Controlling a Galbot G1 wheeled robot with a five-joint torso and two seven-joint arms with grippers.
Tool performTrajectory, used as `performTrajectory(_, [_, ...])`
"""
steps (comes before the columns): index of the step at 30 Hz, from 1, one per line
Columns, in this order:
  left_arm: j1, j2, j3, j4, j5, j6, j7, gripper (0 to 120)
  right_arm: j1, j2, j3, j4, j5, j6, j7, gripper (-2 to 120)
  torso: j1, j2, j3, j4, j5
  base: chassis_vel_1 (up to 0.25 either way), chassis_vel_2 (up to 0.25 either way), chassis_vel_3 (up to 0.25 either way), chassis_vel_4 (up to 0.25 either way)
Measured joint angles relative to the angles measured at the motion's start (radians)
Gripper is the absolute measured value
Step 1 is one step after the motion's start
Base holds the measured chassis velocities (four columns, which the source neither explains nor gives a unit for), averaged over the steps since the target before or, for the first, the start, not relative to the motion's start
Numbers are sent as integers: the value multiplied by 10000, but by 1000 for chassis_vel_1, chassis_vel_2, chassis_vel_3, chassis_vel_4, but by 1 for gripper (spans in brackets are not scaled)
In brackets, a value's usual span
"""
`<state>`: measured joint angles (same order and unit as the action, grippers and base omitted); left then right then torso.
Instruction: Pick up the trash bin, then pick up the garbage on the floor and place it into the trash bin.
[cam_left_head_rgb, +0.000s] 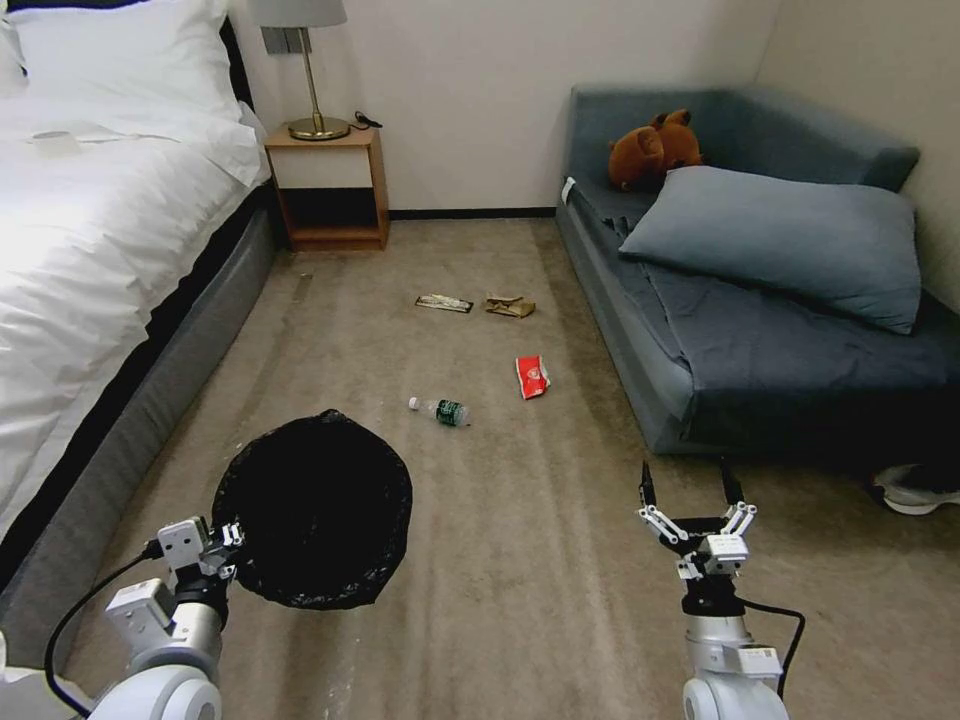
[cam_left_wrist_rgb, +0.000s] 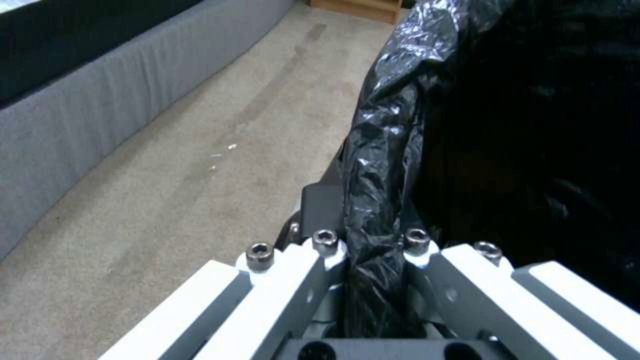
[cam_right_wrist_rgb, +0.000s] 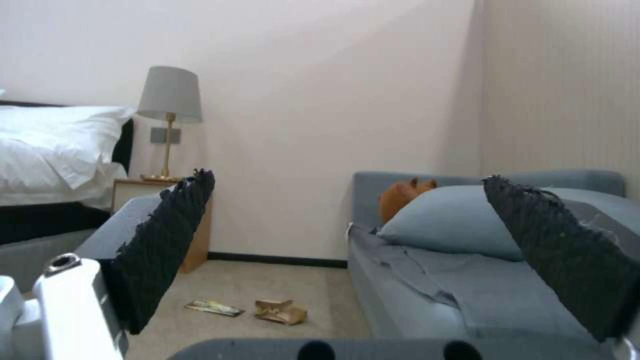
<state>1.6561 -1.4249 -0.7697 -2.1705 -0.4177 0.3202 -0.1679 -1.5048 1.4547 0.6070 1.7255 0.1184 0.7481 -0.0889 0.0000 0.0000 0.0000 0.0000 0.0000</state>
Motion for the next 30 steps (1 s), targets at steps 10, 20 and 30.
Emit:
performTrajectory(10, [-135, -7, -116, 146, -6, -64, 30, 1, 137, 0, -51, 59, -25, -32, -51, 100, 0, 0, 0, 0, 0, 0, 0, 0, 0])
performTrajectory(20, [-261, -41, -105, 254, -7, -129, -58, 1, 158, -79, -37, 236, -32, -209, -266, 100, 0, 0, 0, 0, 0, 0, 0, 0, 0])
performTrajectory(30, [-265, -67, -110, 290, 65, -262, -80, 1, 151, -56, -23, 243, -100, -285, -312, 100, 0, 0, 0, 0, 0, 0, 0, 0, 0])
